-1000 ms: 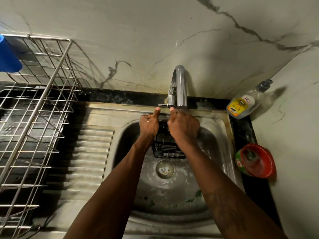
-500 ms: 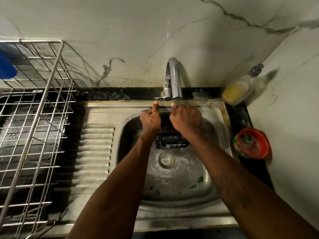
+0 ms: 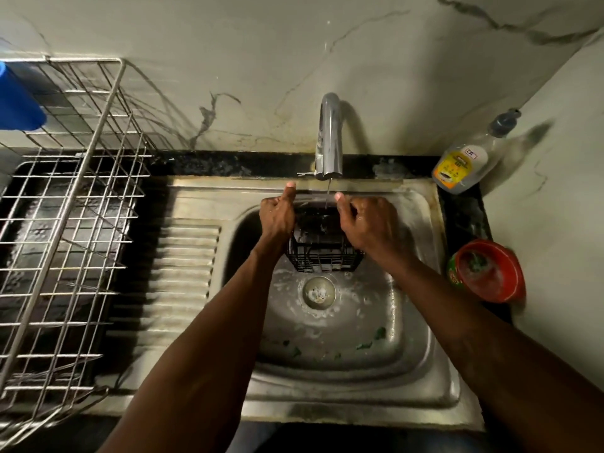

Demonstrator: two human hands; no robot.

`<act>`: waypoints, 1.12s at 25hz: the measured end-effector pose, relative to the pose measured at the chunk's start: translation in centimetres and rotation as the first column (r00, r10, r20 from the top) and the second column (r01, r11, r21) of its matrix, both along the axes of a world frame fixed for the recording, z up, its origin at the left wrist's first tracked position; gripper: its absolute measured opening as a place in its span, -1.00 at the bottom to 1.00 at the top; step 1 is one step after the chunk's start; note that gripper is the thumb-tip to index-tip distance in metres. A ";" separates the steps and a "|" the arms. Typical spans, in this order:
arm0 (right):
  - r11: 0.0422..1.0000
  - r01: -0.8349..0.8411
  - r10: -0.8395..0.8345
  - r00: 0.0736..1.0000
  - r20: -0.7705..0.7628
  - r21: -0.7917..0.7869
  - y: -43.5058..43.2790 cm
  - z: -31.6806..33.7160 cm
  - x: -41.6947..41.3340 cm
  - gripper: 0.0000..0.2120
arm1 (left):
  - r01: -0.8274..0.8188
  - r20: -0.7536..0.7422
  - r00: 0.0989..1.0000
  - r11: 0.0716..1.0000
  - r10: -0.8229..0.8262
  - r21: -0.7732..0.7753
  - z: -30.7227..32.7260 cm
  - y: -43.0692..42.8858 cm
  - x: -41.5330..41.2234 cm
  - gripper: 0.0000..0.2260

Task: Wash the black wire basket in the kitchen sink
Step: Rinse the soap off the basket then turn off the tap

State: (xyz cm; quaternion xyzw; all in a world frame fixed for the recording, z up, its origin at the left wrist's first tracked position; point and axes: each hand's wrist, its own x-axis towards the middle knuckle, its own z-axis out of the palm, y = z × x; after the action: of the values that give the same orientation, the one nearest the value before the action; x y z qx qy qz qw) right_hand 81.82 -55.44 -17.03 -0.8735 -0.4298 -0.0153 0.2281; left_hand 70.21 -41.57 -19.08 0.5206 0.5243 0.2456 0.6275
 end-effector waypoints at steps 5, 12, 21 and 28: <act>0.977 0.197 -0.208 0.965 -0.158 -0.084 2.3 0.5 -0.4 -0.44 | 0.017 -0.104 0.995 0.992 -0.004 0.122 1.1 -0.6 0.9 -0.57; 0.953 0.303 -0.295 0.922 -0.249 -0.006 3.0 -0.4 0.3 -0.39 | 0.700 -0.741 0.668 0.400 -0.073 0.592 2.3 -5.8 1.8 -0.60; 0.922 0.199 0.121 0.669 -0.734 0.333 2.6 -2.0 -3.0 -0.32 | 0.457 -0.523 0.825 0.797 -0.214 0.395 1.8 0.4 -0.5 -0.45; 0.980 0.189 -0.141 0.880 -0.454 0.062 5.6 -0.7 -2.6 -0.45 | 0.272 -0.246 0.955 0.830 -0.168 0.487 0.9 -1.7 1.8 -0.41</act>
State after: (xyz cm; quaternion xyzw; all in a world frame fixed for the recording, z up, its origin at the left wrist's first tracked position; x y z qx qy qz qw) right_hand 79.24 -49.87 -17.71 -0.8738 -0.2883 0.1440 0.3640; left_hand 72.01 -43.28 -18.15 0.7479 0.4337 0.2511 0.4354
